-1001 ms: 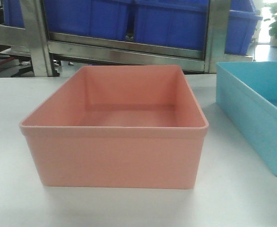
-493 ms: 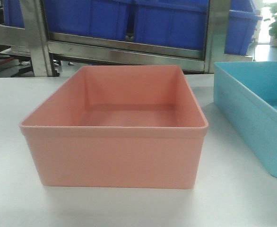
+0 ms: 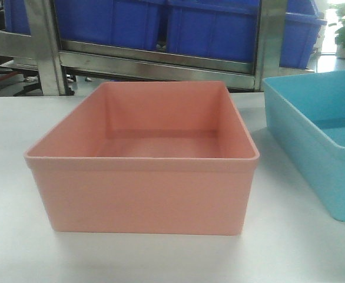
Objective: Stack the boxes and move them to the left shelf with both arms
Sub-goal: 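Lift the light-blue bin with the right gripper over the pink bin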
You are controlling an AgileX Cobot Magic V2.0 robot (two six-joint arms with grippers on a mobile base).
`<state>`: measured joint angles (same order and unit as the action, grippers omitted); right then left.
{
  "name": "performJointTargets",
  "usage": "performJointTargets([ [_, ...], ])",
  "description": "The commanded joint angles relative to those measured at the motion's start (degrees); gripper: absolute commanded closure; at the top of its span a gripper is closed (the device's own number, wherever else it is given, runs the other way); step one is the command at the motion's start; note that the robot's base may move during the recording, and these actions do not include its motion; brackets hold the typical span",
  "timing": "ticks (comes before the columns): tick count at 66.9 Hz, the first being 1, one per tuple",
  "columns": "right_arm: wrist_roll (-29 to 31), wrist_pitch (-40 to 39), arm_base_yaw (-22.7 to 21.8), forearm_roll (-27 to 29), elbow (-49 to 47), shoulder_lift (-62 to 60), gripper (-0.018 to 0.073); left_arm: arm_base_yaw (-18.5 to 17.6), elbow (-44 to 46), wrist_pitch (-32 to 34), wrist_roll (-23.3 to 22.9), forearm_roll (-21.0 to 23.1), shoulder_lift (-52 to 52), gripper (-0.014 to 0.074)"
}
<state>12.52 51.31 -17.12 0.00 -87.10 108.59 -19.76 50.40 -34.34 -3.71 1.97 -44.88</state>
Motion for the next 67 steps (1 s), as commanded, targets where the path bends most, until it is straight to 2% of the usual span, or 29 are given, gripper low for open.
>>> performJointTargets([
  [1, -1.25, -0.91, -0.28, -0.77, -1.83, -7.16, 0.0501, -0.24, 1.71, 4.47, 0.07, 0.54, 0.48, 0.0598],
  [11, -1.95, 0.43, -0.28, 0.0, -1.83, -13.19, 0.0501, -0.24, 1.71, 4.47, 0.07, 0.54, 0.48, 0.0598],
  [25, -2.65, 3.07, -0.22, 5.3, -1.83, -22.98, 0.0501, -0.24, 1.71, 4.47, 0.07, 0.75, 0.48, 0.0598],
  [30, -4.57, 3.77, -0.22, 7.7, -1.83, -25.95, 0.0501, -0.24, 1.71, 4.47, 0.07, 0.86, 0.48, 0.0598],
  [40, -9.48, 5.2, 0.1, 15.1, -1.83, -30.84, 0.0501, -0.24, 1.71, 4.47, 0.07, 1.14, 0.48, 0.0598],
  [46, -11.22, 6.76, 0.68, 22.39, -1.83, -32.49, 0.0501, -0.24, 1.71, 4.72, 0.07, 1.63, 0.48, 0.0598],
  [50, -11.33, 7.03, 1.81, 27.94, -1.83, -33.29, 0.05, -0.24, 1.71, 4.98, 0.07, 1.63, 0.48, 0.0598],
  [56, -12.52, 6.42, 4.23, 33.22, -1.83, -33.68, 0.05, -0.24, 1.71, 5.91, 0.07, 2.09, 0.48, 0.0598],
  [67, -21.74, 3.46, 12.2, 32.9, -1.69, -33.37, 0.05, -0.24, 1.71, 7.2, 0.07, 4.21, 0.48, 0.0598],
])
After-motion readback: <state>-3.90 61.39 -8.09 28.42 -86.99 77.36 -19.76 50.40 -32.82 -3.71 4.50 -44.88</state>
